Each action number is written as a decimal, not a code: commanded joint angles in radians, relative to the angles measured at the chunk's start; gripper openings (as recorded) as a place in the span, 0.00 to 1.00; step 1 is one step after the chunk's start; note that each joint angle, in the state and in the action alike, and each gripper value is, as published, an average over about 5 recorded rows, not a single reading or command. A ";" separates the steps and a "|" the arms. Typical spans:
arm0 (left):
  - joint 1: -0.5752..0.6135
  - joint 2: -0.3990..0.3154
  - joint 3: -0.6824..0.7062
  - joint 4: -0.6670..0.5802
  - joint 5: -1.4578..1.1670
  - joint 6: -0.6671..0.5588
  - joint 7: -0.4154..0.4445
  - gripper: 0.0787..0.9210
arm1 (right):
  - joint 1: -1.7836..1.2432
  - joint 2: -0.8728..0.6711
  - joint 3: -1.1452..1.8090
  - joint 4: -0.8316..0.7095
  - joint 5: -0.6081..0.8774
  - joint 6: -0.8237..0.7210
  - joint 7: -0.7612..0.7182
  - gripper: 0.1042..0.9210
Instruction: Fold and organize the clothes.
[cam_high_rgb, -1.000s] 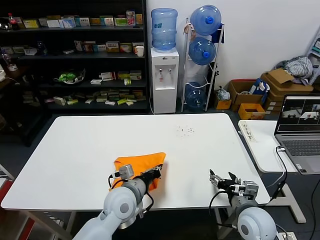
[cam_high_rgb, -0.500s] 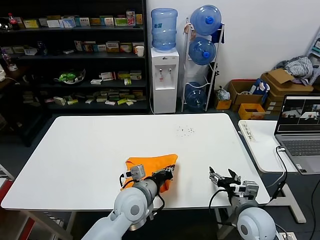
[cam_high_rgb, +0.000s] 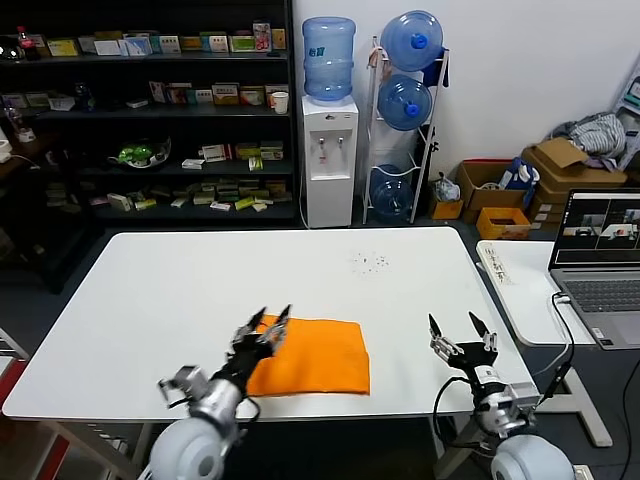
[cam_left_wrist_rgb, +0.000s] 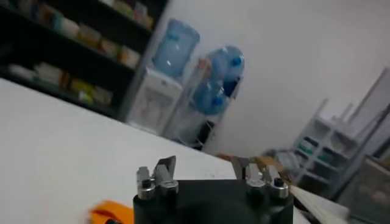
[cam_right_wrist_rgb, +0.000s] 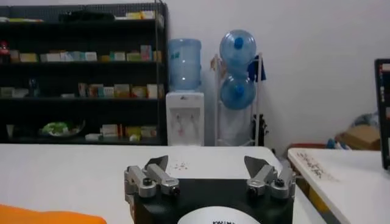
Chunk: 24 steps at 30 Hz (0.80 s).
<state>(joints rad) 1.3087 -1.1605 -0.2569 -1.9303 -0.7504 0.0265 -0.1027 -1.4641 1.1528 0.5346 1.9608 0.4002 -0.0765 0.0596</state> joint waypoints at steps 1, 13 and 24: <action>0.380 -0.038 -0.509 0.297 0.352 -0.664 0.395 0.76 | -0.180 0.085 0.191 -0.037 -0.131 0.301 -0.184 0.88; 0.325 -0.116 -0.562 0.259 0.264 -0.648 0.444 0.88 | -0.168 0.138 0.207 -0.045 -0.120 0.364 -0.230 0.88; 0.318 -0.102 -0.545 0.249 0.255 -0.633 0.454 0.88 | -0.149 0.137 0.212 -0.080 -0.112 0.367 -0.261 0.88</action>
<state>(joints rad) 1.5950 -1.2454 -0.7480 -1.7059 -0.5148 -0.5432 0.3039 -1.6035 1.2733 0.7240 1.9012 0.2970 0.2471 -0.1629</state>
